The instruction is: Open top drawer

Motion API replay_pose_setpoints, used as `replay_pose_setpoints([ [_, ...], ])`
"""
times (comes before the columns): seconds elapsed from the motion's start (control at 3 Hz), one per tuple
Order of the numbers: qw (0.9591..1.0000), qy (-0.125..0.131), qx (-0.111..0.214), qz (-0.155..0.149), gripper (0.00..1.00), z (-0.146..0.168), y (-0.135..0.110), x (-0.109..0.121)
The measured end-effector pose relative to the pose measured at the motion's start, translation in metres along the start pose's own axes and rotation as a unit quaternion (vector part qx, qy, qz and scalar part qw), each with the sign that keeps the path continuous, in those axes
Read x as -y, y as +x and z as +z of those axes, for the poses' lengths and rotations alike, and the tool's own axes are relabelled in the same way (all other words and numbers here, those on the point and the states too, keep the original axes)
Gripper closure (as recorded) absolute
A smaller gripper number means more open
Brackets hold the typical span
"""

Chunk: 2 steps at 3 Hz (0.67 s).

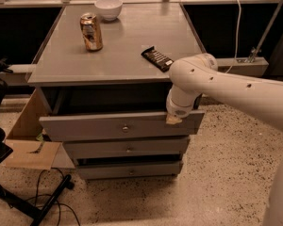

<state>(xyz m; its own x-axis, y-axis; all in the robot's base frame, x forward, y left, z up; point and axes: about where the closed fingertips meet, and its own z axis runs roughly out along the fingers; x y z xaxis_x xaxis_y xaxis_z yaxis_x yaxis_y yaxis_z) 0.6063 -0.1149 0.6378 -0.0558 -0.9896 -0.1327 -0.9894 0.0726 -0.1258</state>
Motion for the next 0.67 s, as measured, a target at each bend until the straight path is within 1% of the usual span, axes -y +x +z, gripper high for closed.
replay_pose_setpoints([
  [0.33, 1.0000, 0.000, 0.000, 0.000, 1.00, -0.0013, -0.0002, 0.0005],
  [0.67, 1.0000, -0.005, -0.005, 0.004, 1.00, -0.0043, 0.0060, -0.0052],
])
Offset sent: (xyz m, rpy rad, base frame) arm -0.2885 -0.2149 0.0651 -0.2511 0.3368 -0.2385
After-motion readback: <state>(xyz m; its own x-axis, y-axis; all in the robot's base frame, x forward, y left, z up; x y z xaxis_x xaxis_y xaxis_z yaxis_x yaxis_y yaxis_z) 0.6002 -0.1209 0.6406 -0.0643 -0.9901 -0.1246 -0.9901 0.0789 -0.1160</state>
